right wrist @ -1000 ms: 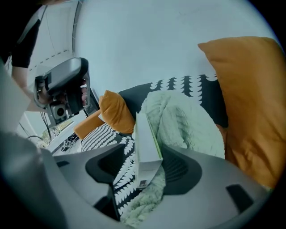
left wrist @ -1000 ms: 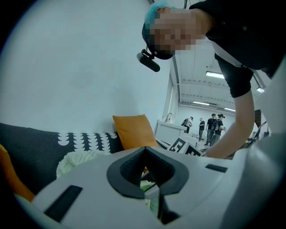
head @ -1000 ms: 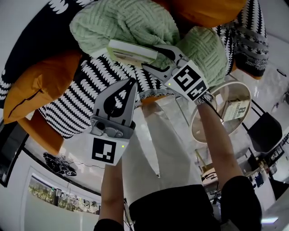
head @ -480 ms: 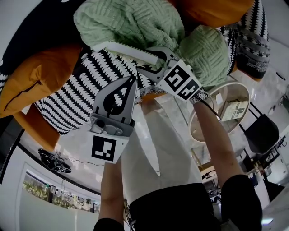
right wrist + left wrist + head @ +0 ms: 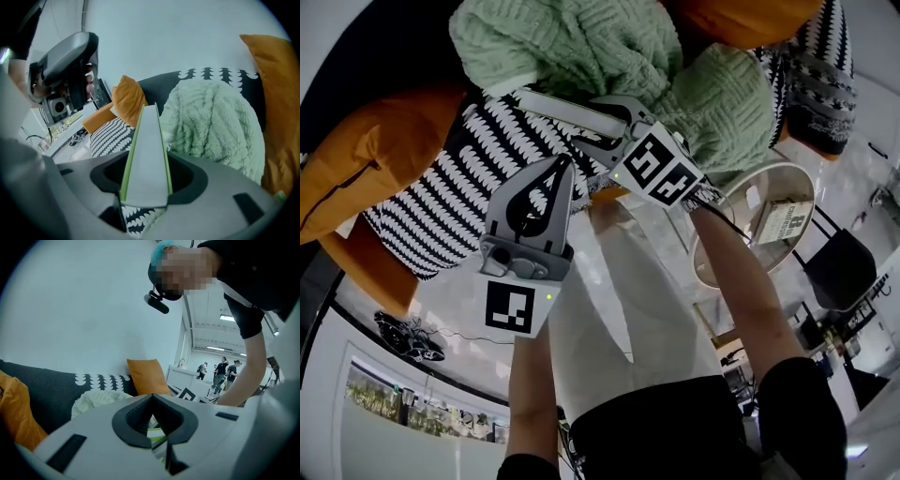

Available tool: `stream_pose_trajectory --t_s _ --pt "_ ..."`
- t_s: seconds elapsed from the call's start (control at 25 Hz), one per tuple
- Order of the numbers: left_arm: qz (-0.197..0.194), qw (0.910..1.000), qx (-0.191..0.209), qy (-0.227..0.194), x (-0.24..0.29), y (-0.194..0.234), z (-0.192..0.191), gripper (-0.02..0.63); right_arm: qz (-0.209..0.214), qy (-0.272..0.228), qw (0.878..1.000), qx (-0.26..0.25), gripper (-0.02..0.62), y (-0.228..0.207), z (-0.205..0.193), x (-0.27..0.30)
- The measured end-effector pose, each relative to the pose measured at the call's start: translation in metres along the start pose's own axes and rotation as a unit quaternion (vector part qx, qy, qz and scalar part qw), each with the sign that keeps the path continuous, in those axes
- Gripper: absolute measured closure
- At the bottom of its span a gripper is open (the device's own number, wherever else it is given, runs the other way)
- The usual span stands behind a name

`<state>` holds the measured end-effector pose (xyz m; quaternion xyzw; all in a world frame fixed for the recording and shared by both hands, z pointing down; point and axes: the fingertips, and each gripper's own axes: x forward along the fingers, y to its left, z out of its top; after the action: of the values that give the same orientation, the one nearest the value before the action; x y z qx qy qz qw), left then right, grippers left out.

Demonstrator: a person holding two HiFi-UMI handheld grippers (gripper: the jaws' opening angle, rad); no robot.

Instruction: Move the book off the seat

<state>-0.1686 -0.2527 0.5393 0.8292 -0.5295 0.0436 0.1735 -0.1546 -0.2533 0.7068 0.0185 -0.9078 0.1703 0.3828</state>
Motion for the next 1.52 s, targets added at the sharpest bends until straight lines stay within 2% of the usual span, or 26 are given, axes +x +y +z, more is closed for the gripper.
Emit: stream_pose_trajectory --t_s 0.24,0.56,0.76,1.2,1.36,1.52 --pt "-0.004 1.0 -0.001 0.0 -0.009 0.0 0.002 0.597 -0.031 0.016 0.999 -0.001 0.42 -0.004 -0.001 -0.007" --pt "-0.015 0.9999 0.001 -0.004 -0.032 0.006 -0.001 0.597 -0.071 0.028 0.997 -0.023 0.443 0.007 0.002 -0.006" --pt "-0.022 0.9997 0.003 0.001 -0.055 0.012 -0.004 0.597 -0.099 0.033 0.994 -0.008 0.445 0.016 0.006 -0.006" --pt "-0.034 0.9993 0.015 -0.007 -0.098 0.022 0.006 0.597 -0.139 -0.042 0.985 0.094 0.446 0.044 0.041 -0.031" --pt "-0.043 0.9989 0.015 -0.011 -0.114 0.016 0.014 0.597 -0.153 -0.078 0.975 0.139 0.446 0.061 0.056 -0.05" --pt "-0.058 0.9979 0.024 -0.015 -0.129 0.011 0.022 0.597 -0.166 -0.123 0.961 0.186 0.446 0.078 0.069 -0.066"
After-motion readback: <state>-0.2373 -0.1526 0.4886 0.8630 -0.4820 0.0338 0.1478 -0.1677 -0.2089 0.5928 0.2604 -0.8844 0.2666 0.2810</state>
